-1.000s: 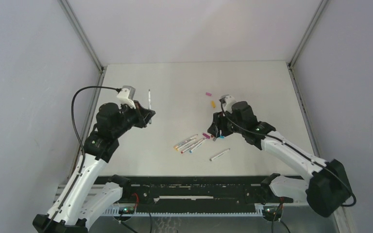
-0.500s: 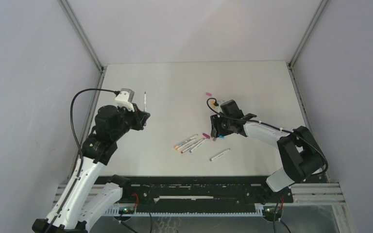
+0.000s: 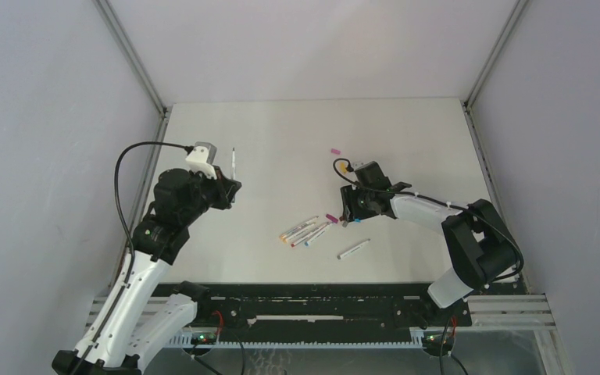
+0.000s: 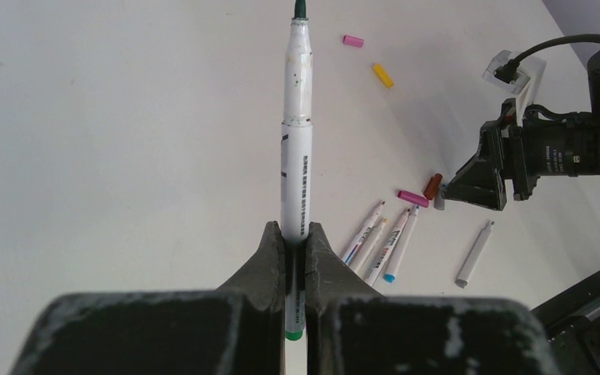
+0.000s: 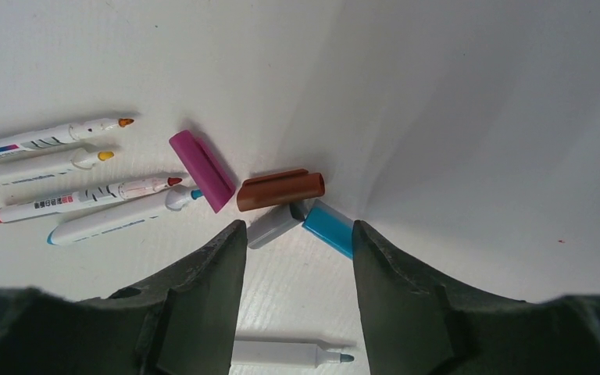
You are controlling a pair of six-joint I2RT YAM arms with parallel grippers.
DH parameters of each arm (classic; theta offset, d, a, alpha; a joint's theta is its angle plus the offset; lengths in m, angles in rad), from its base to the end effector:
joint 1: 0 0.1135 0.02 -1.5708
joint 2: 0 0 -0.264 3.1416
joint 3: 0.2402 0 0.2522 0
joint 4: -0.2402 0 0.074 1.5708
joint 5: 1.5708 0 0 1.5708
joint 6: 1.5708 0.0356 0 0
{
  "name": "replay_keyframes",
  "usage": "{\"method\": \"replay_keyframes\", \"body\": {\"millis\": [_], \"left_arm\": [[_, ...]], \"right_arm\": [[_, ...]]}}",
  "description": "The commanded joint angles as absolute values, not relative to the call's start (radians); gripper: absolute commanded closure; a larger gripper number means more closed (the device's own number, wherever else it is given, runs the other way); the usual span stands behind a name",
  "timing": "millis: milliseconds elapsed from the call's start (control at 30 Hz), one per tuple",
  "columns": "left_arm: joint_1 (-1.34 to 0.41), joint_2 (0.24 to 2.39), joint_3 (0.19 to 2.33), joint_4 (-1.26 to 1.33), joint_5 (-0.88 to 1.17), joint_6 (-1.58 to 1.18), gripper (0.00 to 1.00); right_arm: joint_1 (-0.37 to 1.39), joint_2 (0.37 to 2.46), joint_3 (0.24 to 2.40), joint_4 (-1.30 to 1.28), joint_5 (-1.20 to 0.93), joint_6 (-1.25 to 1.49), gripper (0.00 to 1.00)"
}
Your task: Insert the pens into the pen caps
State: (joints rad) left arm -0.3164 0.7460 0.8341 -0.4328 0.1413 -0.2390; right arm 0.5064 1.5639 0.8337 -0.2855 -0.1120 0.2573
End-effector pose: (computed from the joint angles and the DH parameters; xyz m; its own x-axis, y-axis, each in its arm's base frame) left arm 0.1578 -0.0569 0.3371 -0.4148 -0.1108 -0.9032 0.3457 0.8990 -0.2690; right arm 0.2590 0.1482 0.1658 -0.8545 -0.1848 -0.4855 -0.3268 0.9177 0.2260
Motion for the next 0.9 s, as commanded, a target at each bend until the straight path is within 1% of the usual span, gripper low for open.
{"method": "replay_keyframes", "body": {"millis": [0,167,400,567,700,867], "left_arm": [[-0.309,0.747,0.854,-0.415,0.143,-0.215,1.0],[-0.31,0.749,0.854,-0.415,0.146,-0.216,1.0],[-0.31,0.751,0.855,-0.415,0.15,-0.219,1.0],[-0.31,0.75,0.855,-0.415,0.151,-0.22,1.0],[-0.31,0.748,0.856,-0.415,0.153,-0.223,1.0],[-0.309,0.745,0.854,-0.41,0.175,-0.222,1.0]], "right_arm": [[0.502,1.564,0.855,-0.281,-0.122,0.263,0.48],[0.505,1.553,0.841,-0.285,-0.152,0.278,0.49],[0.525,1.531,0.839,-0.294,-0.183,0.276,0.54],[0.554,1.522,0.847,-0.276,-0.192,0.258,0.54],[0.592,1.557,0.895,-0.285,-0.15,0.229,0.6],[0.638,1.627,0.961,-0.304,-0.112,0.186,0.65]]}}
